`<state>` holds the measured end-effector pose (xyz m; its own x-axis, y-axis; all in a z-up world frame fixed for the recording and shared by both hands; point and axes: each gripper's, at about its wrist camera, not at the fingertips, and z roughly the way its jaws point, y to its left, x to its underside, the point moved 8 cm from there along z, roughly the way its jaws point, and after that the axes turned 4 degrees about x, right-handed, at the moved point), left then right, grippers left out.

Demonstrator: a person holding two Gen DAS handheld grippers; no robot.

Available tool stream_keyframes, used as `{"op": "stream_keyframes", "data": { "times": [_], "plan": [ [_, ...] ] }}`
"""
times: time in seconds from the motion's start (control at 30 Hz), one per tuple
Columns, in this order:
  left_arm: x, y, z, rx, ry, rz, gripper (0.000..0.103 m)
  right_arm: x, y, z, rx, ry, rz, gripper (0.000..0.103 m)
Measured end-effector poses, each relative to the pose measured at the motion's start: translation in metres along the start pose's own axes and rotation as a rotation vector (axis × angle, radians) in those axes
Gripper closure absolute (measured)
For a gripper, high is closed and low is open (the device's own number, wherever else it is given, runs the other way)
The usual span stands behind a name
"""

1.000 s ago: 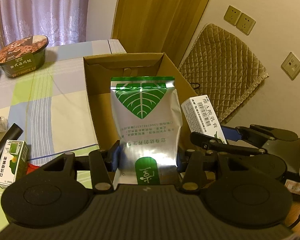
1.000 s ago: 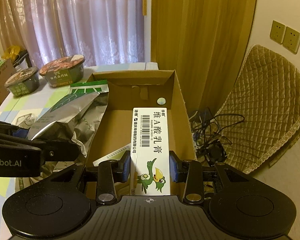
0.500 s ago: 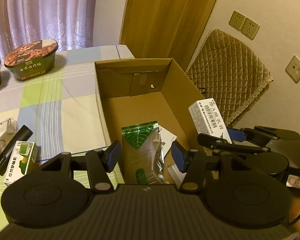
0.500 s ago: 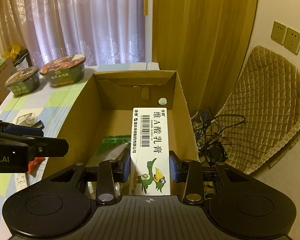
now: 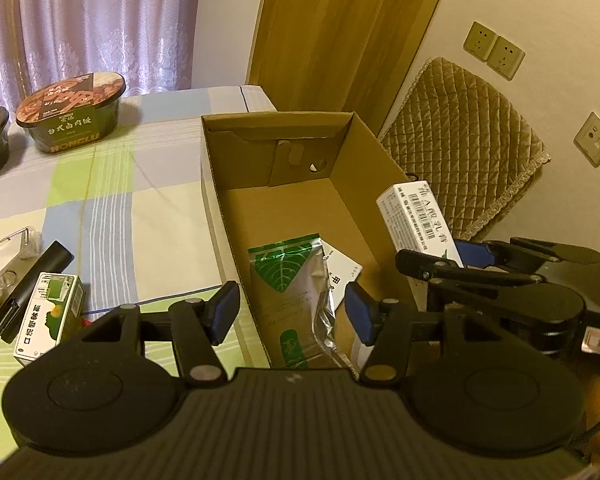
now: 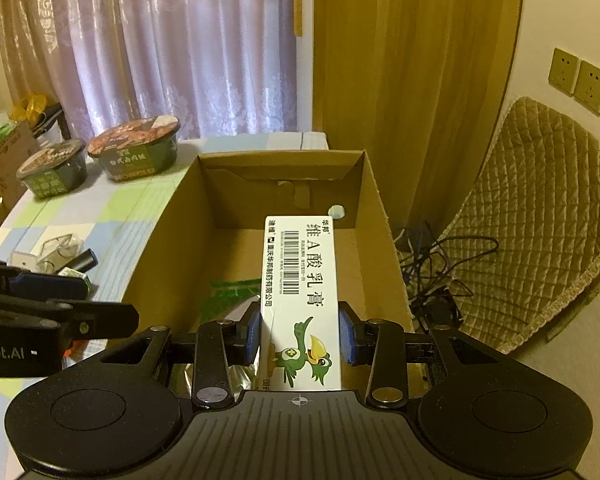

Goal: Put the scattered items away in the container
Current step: 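Open both grippers to drop the pouch and medicine box into the box, then move both tools back over the items on the table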

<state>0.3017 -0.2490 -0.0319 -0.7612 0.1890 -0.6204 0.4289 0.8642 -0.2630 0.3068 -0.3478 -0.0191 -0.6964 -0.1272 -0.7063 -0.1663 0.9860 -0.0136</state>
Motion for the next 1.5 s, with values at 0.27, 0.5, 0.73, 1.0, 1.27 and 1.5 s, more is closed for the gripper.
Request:
{"op": "stream_keyframes", "data": {
  "times": [0.27,0.5,0.73,1.0,1.27,1.5],
  "plan": [
    [0.003,0.005,-0.001,-0.002,0.006,-0.011,0.049,-0.002,-0.001,-0.005,0.005,-0.019,0.008,0.061],
    [0.006,0.007,-0.005,-0.002,0.005,-0.014,0.048,0.002,-0.003,-0.012,0.010,-0.020,0.024,0.061],
    [0.009,0.011,-0.020,-0.010,-0.009,-0.017,0.046,0.002,0.003,-0.029,0.009,-0.038,0.022,0.061],
    [0.019,0.019,-0.052,-0.030,-0.030,-0.027,0.042,-0.002,0.020,-0.060,0.008,-0.074,0.003,0.061],
    [0.058,0.048,-0.095,-0.071,-0.025,-0.026,0.029,0.003,0.053,-0.092,-0.012,-0.091,-0.043,0.061],
    [0.119,0.113,-0.141,-0.160,-0.003,-0.110,0.020,0.018,0.098,-0.115,-0.053,-0.107,-0.075,0.005]
  ]
}}
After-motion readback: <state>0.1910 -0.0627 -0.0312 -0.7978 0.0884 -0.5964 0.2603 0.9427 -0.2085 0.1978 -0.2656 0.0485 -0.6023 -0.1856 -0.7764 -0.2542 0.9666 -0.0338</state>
